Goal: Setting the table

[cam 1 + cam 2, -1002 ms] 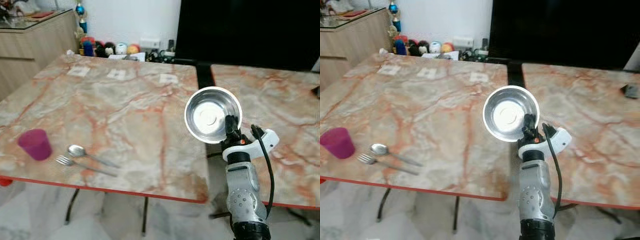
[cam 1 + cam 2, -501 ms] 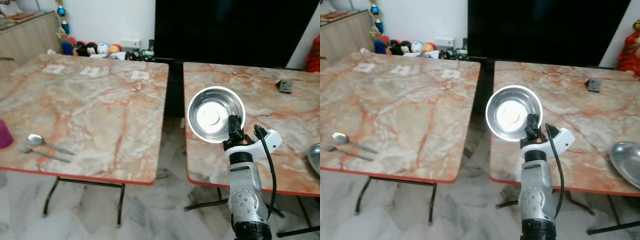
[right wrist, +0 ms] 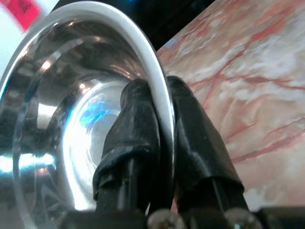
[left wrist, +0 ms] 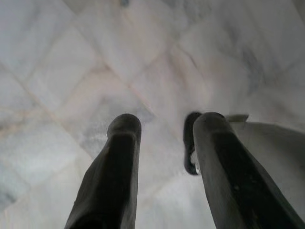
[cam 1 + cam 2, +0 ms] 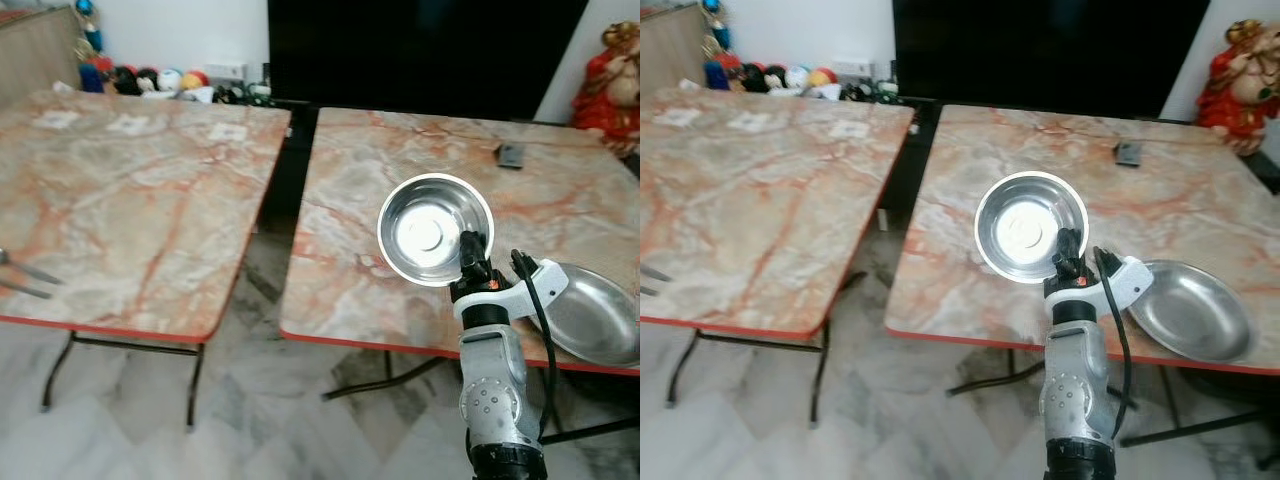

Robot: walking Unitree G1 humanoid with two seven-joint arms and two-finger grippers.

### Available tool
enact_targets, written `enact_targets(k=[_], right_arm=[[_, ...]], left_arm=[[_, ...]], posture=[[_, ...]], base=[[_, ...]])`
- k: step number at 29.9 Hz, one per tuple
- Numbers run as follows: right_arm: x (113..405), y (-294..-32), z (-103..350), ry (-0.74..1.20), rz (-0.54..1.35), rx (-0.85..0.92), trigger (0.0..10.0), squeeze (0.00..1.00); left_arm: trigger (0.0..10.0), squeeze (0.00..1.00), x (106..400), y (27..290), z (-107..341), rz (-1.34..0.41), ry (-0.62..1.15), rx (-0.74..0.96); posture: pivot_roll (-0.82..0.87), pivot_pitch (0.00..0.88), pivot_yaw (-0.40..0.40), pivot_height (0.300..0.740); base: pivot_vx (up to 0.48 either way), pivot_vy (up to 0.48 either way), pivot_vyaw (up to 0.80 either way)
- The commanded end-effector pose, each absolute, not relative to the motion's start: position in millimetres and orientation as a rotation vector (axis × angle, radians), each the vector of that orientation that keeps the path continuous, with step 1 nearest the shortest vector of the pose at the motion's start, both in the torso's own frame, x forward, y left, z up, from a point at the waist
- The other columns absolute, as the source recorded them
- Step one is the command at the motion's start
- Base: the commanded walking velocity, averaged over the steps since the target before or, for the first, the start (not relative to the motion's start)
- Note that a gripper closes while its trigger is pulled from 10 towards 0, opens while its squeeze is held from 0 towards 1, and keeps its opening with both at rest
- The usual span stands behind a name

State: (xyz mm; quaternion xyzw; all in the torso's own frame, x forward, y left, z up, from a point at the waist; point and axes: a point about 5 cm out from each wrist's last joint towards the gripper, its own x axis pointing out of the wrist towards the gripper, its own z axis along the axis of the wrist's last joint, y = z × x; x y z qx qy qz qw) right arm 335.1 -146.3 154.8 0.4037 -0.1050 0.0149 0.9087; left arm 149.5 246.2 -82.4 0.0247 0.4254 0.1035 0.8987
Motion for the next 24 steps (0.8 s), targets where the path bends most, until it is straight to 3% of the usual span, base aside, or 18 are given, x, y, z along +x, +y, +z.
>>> enact_targets(k=[1, 9, 24], right_arm=[[336.4, -152.9, 162.9, -0.252, 0.018, 0.826, 10.0, 0.00], [337.0, -156.0, 163.2, -0.252, -0.008, 0.824, 10.0, 0.00], [343.2, -189.0, 161.9, -0.257, -0.312, 0.780, 10.0, 0.00]], left_arm=[[10.0, 0.00, 144.5, 243.5, -85.6, 0.210, 0.907, 0.042], [10.0, 0.00, 143.3, 244.3, -86.0, 0.212, 0.913, 0.043], [10.0, 0.00, 139.2, 247.8, -86.7, 0.223, 0.926, 0.044]], posture=[[0.09, 0.116, -0.037, 0.740], [0.08, 0.132, -0.033, 0.740], [0.08, 0.153, -0.024, 0.740]], base=[[0.000, -0.420, 0.00], [0.000, -0.404, 0.00], [0.000, 0.000, 0.00]])
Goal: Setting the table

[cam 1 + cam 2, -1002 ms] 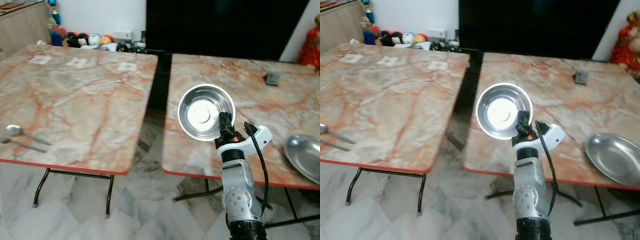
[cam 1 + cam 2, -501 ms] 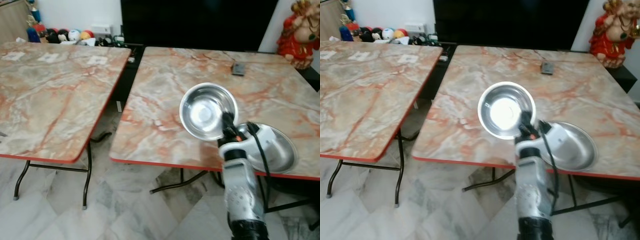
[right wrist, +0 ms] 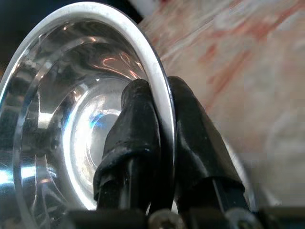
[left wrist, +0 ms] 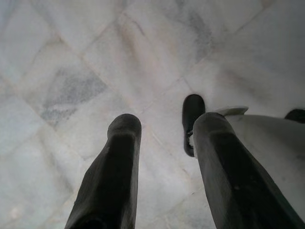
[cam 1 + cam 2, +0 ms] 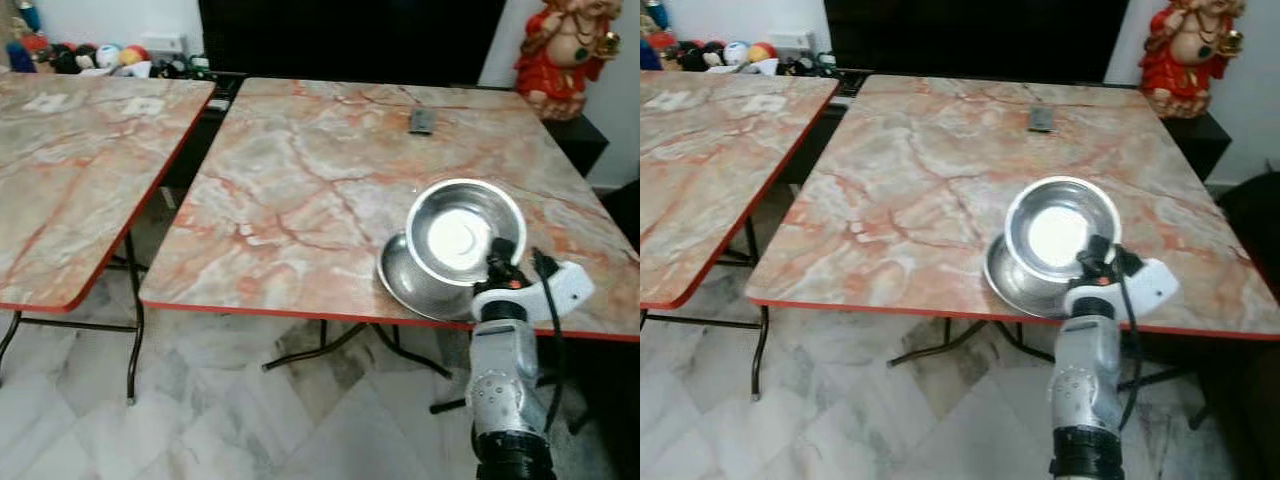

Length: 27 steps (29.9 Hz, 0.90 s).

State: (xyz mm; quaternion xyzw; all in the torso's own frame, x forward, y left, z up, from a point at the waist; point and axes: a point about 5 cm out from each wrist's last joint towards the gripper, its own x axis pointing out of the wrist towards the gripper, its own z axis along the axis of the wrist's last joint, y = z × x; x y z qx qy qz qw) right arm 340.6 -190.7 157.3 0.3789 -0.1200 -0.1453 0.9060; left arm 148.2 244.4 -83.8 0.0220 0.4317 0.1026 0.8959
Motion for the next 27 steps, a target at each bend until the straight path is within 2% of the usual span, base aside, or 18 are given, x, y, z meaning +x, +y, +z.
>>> enact_targets(k=[1, 6, 9, 13, 22, 27], right_arm=[[343.3, -190.6, 162.1, -0.257, -0.326, 0.777, 10.0, 0.00], [338.6, -193.5, 160.8, -0.211, -0.408, 0.753, 10.0, 0.00], [339.2, -190.5, 152.3, -0.092, -0.447, 0.711, 10.0, 0.00], [341.3, -185.1, 154.9, -0.074, -0.446, 0.767, 10.0, 0.00], [351.5, -178.4, 161.3, -0.039, -0.442, 0.742, 10.0, 0.00], [354.3, -181.4, 153.7, 0.046, -0.501, 0.748, 10.0, 0.00]], left_arm=[[10.0, 0.00, 139.1, 248.0, -86.7, 0.223, 0.926, 0.044], [10.0, 0.00, 137.2, 249.0, -87.1, 0.223, 0.932, 0.045], [10.0, 0.00, 136.2, 249.2, -87.4, 0.220, 0.936, 0.047], [10.0, 0.00, 135.5, 249.5, -87.5, 0.217, 0.938, 0.049], [10.0, 0.00, 136.9, 249.0, -87.2, 0.215, 0.936, 0.049], [10.0, 0.00, 138.1, 248.9, -86.9, 0.214, 0.936, 0.048]], posture=[[0.08, 0.153, -0.024, 0.740], [0.07, 0.158, -0.019, 0.740], [0.07, 0.159, -0.018, 0.740], [0.07, 0.162, -0.013, 0.740], [0.08, 0.163, -0.010, 0.740], [0.08, 0.167, -0.005, 0.740]], base=[[0.000, 0.000, 0.00], [0.000, 0.000, 0.00], [0.000, 0.000, 0.00], [0.000, 0.000, 0.00], [0.000, 0.000, 0.00], [0.000, 0.000, 0.00]])
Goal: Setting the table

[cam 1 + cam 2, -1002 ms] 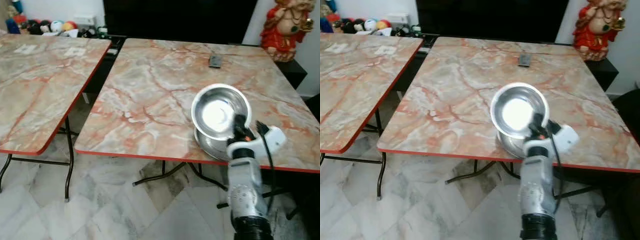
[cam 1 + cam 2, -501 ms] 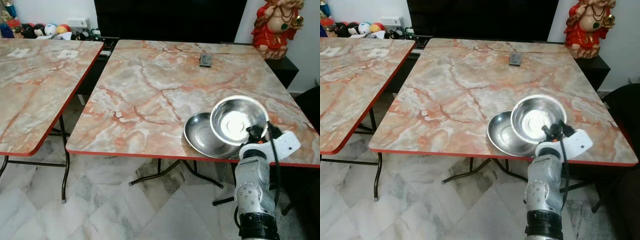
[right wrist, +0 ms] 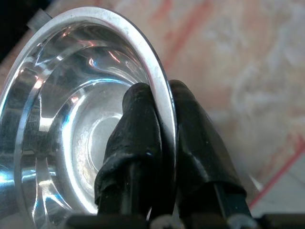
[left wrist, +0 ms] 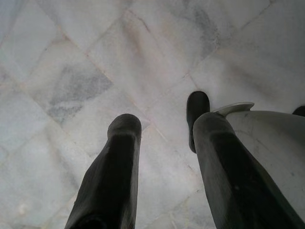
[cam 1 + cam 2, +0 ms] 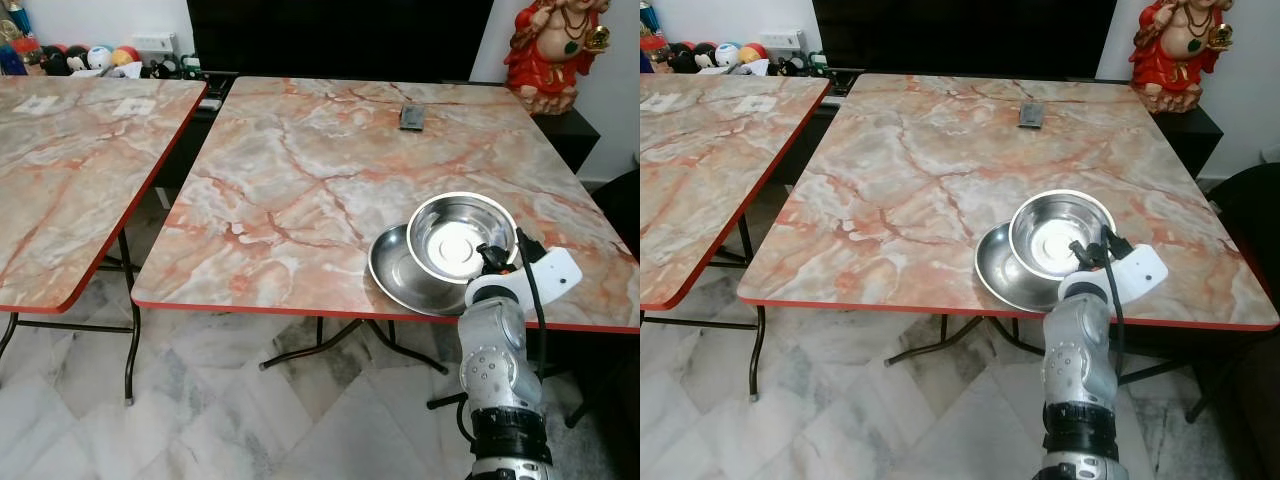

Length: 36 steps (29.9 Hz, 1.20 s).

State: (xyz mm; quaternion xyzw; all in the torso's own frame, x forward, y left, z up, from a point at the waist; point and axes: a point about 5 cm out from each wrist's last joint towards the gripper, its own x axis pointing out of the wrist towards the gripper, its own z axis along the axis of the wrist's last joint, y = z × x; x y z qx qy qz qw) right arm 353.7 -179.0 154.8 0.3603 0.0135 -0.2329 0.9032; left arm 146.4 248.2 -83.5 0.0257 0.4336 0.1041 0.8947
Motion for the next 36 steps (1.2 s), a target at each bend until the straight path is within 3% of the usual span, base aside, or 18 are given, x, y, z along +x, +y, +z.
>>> enact_targets(k=[1, 35, 36], right_arm=[[354.6, -180.7, 153.4, 0.055, -0.498, 0.733, 10.0, 0.00], [364.4, -166.0, 147.6, 0.097, -0.434, 0.753, 10.0, 0.00], [364.5, -165.9, 147.5, 0.096, -0.433, 0.753, 10.0, 0.06]], left_arm=[[10.0, 0.00, 138.1, 249.1, -86.8, 0.215, 0.935, 0.048], [10.0, 0.00, 138.6, 249.1, -86.6, 0.215, 0.931, 0.046], [10.0, 0.00, 138.5, 249.1, -86.6, 0.215, 0.931, 0.045]], posture=[[0.08, 0.167, -0.005, 0.740], [0.10, 0.171, -0.005, 0.740], [0.10, 0.171, -0.005, 0.740]], base=[[0.000, 0.000, 0.00], [0.000, 0.000, 0.00], [0.000, 0.000, 0.00]])
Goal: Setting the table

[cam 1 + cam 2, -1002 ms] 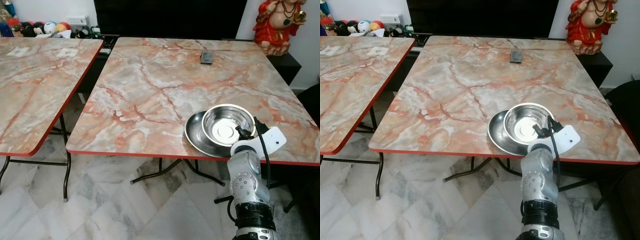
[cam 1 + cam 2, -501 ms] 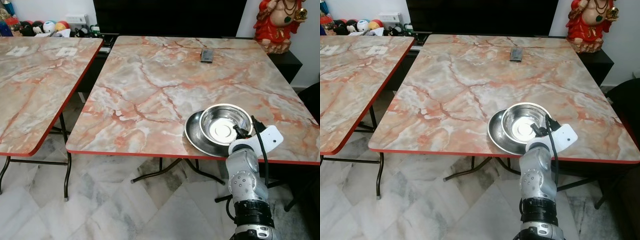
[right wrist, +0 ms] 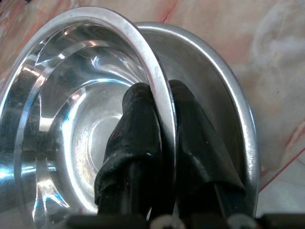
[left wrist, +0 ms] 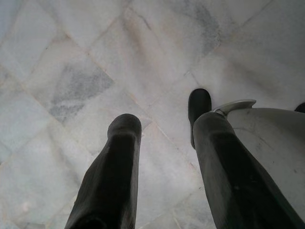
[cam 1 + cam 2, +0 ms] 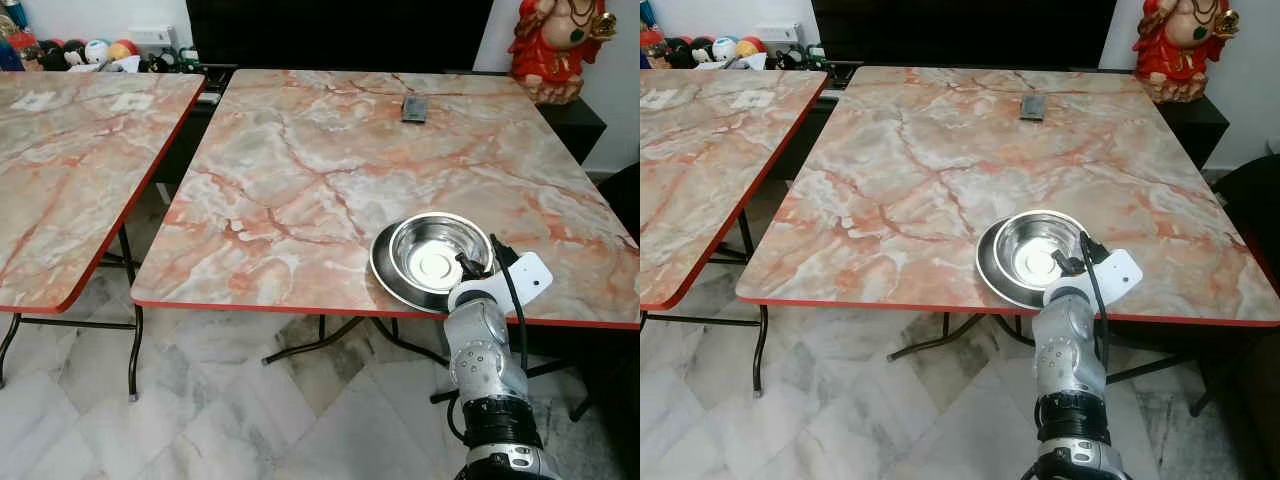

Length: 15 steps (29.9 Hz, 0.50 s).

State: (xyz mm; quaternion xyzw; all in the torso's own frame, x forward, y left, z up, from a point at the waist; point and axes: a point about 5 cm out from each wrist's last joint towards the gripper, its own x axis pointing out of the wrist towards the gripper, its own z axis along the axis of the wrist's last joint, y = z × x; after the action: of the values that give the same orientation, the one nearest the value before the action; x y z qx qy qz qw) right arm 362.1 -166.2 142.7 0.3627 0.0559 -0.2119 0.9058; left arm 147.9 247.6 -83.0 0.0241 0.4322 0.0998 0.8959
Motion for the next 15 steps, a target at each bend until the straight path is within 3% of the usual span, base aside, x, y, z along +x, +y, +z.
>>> enact_targets(k=[1, 2, 4, 13, 14, 15], right_arm=[[364.7, -165.6, 147.2, 0.097, -0.432, 0.754, 10.0, 0.44], [364.9, -165.6, 147.1, 0.096, -0.431, 0.754, 10.0, 0.53], [365.1, -165.5, 147.0, 0.095, -0.432, 0.754, 10.0, 0.55], [366.6, -165.9, 148.4, 0.084, -0.436, 0.751, 10.0, 0.44], [366.8, -165.8, 148.8, 0.081, -0.435, 0.752, 10.0, 0.04], [367.0, -165.7, 149.0, 0.079, -0.434, 0.753, 10.0, 0.00]], left_arm=[[10.0, 0.00, 138.4, 249.2, -86.6, 0.216, 0.930, 0.045], [10.0, 0.00, 138.4, 249.2, -86.6, 0.216, 0.930, 0.045], [10.0, 0.00, 138.2, 249.2, -86.6, 0.216, 0.930, 0.045], [10.0, 0.00, 138.3, 249.0, -86.6, 0.214, 0.929, 0.042], [10.0, 0.00, 138.3, 249.0, -86.6, 0.214, 0.929, 0.042], [10.0, 0.00, 138.3, 249.0, -86.6, 0.214, 0.929, 0.042]], posture=[[0.10, 0.171, -0.005, 0.740], [0.10, 0.170, -0.005, 0.740], [0.10, 0.170, -0.005, 0.740], [0.10, 0.169, -0.006, 0.740], [0.10, 0.169, -0.006, 0.740], [0.10, 0.169, -0.006, 0.740]], base=[[0.000, 0.000, 0.00], [0.000, 0.000, 0.00], [0.000, 0.000, 0.00], [0.000, 0.000, 0.00], [0.000, 0.000, 0.00], [0.000, 0.000, 0.00]])
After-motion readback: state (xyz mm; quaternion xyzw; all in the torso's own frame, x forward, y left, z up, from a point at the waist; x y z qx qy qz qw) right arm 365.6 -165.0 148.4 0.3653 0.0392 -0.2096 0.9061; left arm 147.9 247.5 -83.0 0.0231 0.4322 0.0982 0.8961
